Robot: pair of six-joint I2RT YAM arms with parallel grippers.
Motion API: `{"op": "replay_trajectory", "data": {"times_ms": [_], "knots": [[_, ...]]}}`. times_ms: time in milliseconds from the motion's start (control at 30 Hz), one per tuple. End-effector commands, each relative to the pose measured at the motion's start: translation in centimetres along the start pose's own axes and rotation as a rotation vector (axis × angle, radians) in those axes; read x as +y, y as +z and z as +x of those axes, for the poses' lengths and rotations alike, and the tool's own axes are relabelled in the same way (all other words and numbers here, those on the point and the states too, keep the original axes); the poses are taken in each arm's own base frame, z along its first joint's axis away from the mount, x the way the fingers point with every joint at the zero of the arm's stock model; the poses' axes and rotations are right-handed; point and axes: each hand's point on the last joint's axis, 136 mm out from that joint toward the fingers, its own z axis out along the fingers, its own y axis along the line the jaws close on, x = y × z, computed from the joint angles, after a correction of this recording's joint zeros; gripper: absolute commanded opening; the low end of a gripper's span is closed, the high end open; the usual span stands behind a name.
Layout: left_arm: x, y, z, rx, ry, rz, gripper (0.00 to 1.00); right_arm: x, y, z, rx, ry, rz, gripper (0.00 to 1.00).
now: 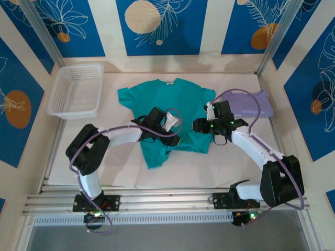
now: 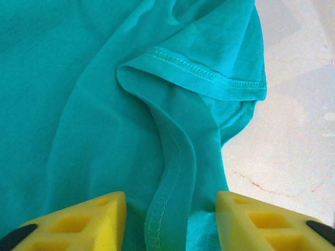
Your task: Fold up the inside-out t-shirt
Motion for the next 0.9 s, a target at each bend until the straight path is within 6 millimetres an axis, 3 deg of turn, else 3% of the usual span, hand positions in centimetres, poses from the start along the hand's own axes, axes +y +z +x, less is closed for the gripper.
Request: {"op": "replay_trajectory", "data": {"times_ms": [0,167,333,467,867], "knots": [[0.0,0.3,-0.2,0.023,0.003,0.019,0.40,-0.3,0.4,0.4,0.010,0.013,0.005,0.52],[0.0,0.3,-0.6,0.014,0.008,0.021,0.22,-0.2,0.6,0.6,0.017,0.016,-0.003,0.51],[0.0,-0.6,-2.1,-0.043,0.025,-0.010,0.18,0.5,0.1,1.1,0.007,-0.021,-0.037,0.51],[-0.4,-1.7,-3.5,-0.125,0.038,-0.004,0.06,1.1,-0.8,1.5,-0.031,-0.047,-0.069,0.51],[0.3,-3.2,-4.6,-0.161,0.027,-0.019,0.03,2.4,-1.1,1.8,-0.049,-0.097,-0.125,0.49]]}}
